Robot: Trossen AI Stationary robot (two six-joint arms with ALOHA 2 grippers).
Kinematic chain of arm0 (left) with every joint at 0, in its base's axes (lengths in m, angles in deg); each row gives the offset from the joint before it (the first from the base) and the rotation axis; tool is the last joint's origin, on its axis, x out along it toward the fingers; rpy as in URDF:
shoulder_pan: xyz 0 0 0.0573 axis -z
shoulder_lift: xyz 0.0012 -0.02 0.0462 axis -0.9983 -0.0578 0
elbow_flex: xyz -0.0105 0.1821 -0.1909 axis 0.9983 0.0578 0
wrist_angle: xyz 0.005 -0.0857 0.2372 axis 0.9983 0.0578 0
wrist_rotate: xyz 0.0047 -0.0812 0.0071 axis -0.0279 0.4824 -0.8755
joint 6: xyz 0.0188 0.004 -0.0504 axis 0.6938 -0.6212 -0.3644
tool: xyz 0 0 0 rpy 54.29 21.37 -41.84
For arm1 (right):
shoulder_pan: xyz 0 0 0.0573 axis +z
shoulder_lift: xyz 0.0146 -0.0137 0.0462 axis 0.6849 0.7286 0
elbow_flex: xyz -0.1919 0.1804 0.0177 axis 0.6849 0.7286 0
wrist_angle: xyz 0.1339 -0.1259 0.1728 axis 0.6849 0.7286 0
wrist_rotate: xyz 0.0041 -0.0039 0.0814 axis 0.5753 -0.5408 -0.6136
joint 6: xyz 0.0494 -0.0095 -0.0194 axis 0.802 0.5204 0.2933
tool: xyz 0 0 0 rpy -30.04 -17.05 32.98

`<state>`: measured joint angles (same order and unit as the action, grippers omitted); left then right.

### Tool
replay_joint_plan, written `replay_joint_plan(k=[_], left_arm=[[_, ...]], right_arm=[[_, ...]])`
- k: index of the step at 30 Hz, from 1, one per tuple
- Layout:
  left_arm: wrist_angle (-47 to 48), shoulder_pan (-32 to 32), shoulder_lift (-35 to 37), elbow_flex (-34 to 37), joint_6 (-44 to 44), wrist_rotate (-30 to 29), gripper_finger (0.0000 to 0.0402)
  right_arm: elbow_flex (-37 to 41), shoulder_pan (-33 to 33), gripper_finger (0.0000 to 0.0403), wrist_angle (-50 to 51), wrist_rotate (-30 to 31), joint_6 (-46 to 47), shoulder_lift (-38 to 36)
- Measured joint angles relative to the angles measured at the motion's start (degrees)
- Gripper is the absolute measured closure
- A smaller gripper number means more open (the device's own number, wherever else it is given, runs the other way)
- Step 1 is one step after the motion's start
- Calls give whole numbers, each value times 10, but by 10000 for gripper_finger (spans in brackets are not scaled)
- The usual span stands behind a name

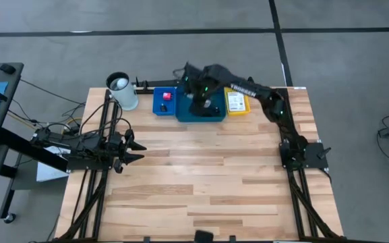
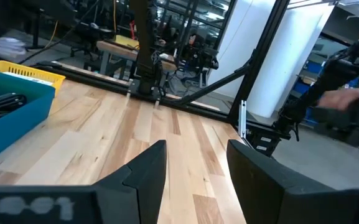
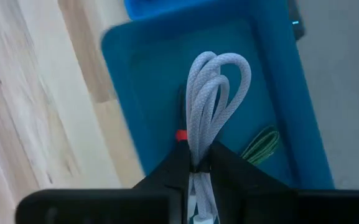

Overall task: Pick and place items into bin
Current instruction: Put the white charger cable into the dark blue bin, then return to Home Position

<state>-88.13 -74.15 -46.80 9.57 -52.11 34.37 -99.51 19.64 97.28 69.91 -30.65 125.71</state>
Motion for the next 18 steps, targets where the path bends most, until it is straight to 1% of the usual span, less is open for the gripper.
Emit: replay_joint_plan(k=[3, 5, 8, 12, 18], left_arm=[[0, 0, 0, 0, 0, 0, 242], [0, 0, 0, 0, 0, 0, 242], [0, 0, 0, 0, 0, 0, 242], [0, 0, 0, 0, 0, 0, 242], [0, 0, 0, 0, 0, 0, 242]], right_arm=[[1, -37, 364, -6, -46, -52, 4], [1, -48, 359, -28, -51, -76, 3], [0, -58, 341, -63, -57, -89, 3], [0, -70, 299, -74, -81, -105, 3], [0, -76, 219, -81, -102, -137, 3]])
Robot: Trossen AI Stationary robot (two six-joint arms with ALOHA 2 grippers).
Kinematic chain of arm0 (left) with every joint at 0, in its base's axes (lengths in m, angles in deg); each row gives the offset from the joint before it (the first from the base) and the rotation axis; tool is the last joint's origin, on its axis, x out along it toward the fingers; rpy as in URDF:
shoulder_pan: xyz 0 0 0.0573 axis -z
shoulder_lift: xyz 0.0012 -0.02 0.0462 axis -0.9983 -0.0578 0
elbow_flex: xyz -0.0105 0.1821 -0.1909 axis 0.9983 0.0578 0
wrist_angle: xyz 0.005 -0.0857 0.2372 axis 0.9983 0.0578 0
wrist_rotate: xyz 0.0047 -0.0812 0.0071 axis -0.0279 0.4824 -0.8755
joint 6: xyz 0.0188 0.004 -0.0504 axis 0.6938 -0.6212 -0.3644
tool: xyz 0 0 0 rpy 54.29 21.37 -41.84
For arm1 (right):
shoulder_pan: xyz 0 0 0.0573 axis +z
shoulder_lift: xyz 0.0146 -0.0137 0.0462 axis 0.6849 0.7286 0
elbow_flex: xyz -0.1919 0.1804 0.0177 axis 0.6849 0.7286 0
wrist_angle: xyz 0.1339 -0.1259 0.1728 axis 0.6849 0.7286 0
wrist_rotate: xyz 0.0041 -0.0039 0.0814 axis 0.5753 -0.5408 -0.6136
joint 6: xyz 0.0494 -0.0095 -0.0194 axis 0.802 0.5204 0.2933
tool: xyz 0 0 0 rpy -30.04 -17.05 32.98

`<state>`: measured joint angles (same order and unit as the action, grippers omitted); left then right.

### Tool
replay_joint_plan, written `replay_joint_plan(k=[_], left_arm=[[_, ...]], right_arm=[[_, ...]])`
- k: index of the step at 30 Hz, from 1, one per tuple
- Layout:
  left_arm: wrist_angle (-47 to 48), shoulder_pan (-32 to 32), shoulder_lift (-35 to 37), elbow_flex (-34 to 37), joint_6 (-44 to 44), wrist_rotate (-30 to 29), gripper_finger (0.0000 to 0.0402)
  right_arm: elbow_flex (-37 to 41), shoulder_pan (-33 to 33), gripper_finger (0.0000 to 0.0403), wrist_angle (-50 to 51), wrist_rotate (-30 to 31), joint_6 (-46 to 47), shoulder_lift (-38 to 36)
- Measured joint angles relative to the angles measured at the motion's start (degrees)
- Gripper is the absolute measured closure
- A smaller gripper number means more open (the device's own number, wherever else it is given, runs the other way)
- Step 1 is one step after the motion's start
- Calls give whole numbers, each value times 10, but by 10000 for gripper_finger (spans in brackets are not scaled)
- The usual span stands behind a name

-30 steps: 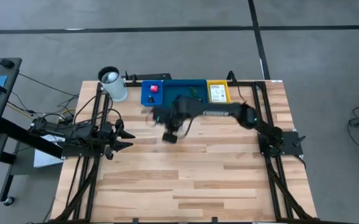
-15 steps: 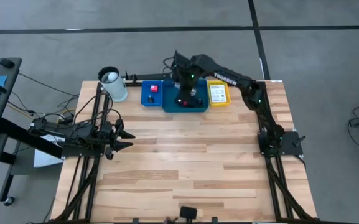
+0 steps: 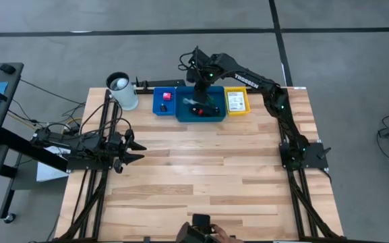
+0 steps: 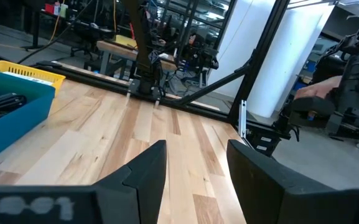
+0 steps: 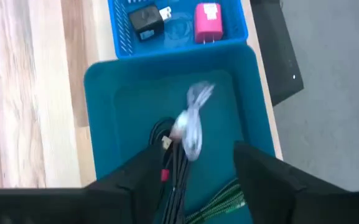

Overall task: Pick and place items into bin
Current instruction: Return to Home Position

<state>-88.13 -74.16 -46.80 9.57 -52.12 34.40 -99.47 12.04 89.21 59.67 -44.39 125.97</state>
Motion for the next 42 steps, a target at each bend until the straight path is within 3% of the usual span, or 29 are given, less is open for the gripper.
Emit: replay_joint_plan(k=[5, 11, 13, 17, 20, 23, 27, 38, 42], left_arm=[[0, 0, 0, 0, 0, 0, 242], [0, 0, 0, 0, 0, 0, 242], [0, 0, 0, 0, 0, 0, 242], [0, 0, 0, 0, 0, 0, 242], [0, 0, 0, 0, 0, 0, 242], [0, 0, 0, 0, 0, 0, 242], [0, 0, 0, 0, 0, 0, 242], [0, 0, 0, 0, 0, 0, 242], [0, 0, 0, 0, 0, 0, 242]], right_arm=[[0, 3, 169, -10, -1, 38, 0], [0, 21, 157, 58, -18, 164, 0], [0, 35, 158, 31, -36, 183, 0], [0, 71, 158, -126, -116, 214, -20], [-1, 93, 158, -238, -152, 218, -64], [-2, 106, 158, -276, -127, 202, -112], [-1, 103, 158, -253, -92, 168, -184], [3, 66, 158, -105, -92, 138, -359], [96, 60, 158, -144, -92, 143, -441]])
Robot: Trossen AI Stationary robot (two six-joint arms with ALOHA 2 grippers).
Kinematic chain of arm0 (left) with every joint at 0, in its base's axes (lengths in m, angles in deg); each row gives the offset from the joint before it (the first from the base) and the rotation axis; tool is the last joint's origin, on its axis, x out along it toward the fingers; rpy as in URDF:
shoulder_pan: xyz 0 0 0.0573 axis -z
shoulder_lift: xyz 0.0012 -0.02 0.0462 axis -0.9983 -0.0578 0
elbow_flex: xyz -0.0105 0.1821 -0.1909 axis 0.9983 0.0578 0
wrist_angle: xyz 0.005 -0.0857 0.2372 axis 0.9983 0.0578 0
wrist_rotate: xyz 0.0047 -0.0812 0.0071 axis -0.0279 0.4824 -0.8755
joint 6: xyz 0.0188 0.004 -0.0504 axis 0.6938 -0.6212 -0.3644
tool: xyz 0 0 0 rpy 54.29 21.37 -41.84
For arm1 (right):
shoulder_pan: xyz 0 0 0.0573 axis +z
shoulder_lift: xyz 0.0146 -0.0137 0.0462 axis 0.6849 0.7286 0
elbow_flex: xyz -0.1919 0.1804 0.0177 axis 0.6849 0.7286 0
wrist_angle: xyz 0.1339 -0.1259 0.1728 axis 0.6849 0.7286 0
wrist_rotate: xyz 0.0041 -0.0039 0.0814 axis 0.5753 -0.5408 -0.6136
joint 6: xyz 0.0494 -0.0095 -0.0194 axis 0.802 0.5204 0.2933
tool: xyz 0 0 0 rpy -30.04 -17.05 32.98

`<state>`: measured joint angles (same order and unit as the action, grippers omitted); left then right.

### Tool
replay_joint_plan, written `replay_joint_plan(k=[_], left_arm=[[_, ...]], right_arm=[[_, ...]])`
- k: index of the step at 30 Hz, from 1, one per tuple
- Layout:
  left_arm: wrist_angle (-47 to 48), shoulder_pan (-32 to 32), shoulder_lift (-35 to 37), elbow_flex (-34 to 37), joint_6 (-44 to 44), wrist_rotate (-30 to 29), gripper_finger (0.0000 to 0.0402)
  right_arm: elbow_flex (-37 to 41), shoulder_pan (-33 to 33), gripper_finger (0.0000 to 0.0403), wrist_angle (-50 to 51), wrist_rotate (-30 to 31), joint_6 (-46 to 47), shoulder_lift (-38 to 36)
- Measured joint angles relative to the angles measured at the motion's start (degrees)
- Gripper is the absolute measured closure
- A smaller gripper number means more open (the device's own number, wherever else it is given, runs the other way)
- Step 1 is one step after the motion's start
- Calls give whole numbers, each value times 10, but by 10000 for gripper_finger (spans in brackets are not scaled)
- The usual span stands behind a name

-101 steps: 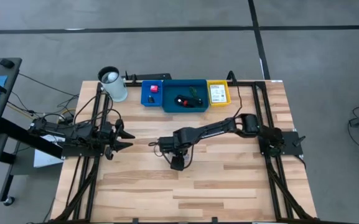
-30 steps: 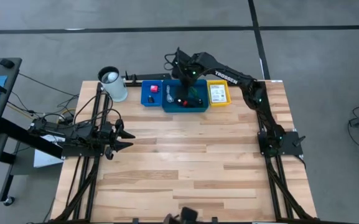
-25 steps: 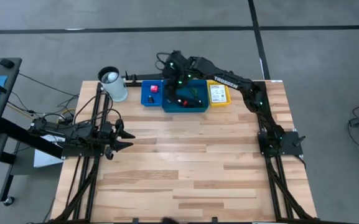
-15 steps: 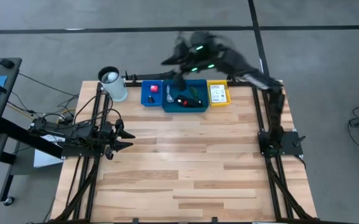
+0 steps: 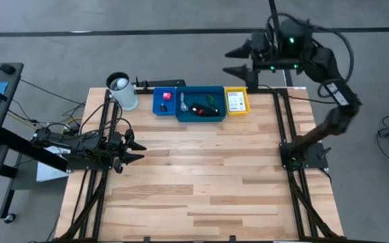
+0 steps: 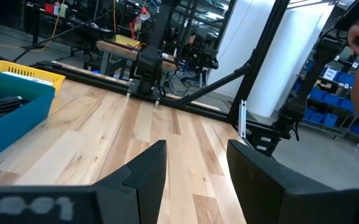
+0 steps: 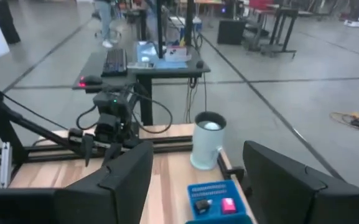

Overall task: Pick and place items into bin
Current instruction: Return to Home Position

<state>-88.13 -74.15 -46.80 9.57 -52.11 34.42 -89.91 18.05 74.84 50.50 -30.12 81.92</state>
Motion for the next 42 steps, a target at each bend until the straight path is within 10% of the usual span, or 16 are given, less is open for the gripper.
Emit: replay_joint_plan(k=[19, 25, 42], left_arm=[[0, 0, 0, 0, 0, 0, 242], [0, 0, 0, 0, 0, 0, 242], [0, 0, 0, 0, 0, 1, 242]], right_arm=[[967, 57, 159, -712, 25, 162, -455], [1069, 71, 159, -754, 115, 207, -529], [1082, 85, 159, -490, 110, 189, -856]])
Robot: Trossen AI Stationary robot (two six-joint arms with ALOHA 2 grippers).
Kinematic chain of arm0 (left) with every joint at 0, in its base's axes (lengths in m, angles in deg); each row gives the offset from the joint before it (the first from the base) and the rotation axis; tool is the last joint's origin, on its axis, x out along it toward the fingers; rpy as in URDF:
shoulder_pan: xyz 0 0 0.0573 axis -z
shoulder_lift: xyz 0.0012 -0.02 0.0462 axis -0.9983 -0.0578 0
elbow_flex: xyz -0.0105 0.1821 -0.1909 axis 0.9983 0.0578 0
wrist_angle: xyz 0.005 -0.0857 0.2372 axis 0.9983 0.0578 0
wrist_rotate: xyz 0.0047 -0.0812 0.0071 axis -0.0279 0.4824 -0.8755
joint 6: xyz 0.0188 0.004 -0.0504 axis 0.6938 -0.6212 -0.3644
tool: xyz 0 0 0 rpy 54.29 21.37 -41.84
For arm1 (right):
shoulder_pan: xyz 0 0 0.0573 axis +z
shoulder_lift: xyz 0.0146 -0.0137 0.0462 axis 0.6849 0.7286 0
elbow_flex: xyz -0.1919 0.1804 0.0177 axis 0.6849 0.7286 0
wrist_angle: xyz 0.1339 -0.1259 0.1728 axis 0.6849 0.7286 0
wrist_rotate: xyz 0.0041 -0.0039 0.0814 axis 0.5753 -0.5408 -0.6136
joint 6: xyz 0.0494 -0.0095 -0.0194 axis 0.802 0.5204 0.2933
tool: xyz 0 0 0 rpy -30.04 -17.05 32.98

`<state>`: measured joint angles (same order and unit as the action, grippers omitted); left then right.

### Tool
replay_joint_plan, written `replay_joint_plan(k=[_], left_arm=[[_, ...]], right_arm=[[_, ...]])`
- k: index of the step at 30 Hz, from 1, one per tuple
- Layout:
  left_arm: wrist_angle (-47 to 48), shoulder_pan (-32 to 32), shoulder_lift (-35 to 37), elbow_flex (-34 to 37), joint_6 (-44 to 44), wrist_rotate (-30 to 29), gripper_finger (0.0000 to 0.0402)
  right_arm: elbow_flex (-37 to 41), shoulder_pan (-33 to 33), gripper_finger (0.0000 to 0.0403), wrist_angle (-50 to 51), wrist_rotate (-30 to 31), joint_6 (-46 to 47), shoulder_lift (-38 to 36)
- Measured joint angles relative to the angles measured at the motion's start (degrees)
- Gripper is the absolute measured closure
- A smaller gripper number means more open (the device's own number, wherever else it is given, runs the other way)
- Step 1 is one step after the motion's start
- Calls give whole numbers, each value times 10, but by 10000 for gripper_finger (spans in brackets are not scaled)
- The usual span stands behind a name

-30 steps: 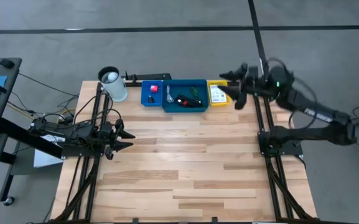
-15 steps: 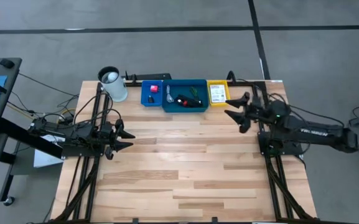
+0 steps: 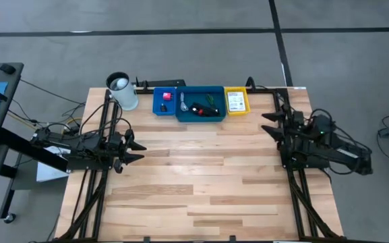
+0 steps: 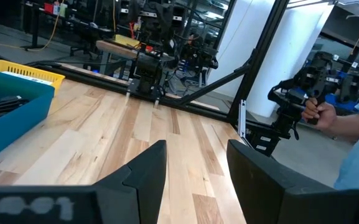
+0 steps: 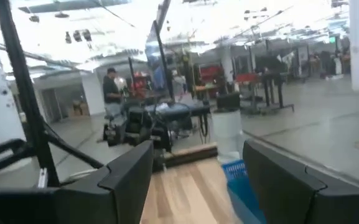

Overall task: Pick and place items into bin
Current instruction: Return to Home Position

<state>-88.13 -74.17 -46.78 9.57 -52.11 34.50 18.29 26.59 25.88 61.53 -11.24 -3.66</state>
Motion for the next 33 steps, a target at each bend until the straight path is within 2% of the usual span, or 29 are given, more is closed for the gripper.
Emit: replay_joint_plan(k=[6, 14, 21, 33], left_arm=[[0, 0, 0, 0, 0, -1, 242], [0, 0, 0, 0, 0, -1, 242], [0, 0, 0, 0, 0, -2, 242], [0, 0, 0, 0, 0, -2, 242]], right_arm=[[41, 12, 159, -28, 6, 16, 5], [147, 29, 159, -142, 14, 44, -1], [146, 29, 159, -57, 74, 47, 8], [146, 31, 159, -37, 66, 33, 28]])
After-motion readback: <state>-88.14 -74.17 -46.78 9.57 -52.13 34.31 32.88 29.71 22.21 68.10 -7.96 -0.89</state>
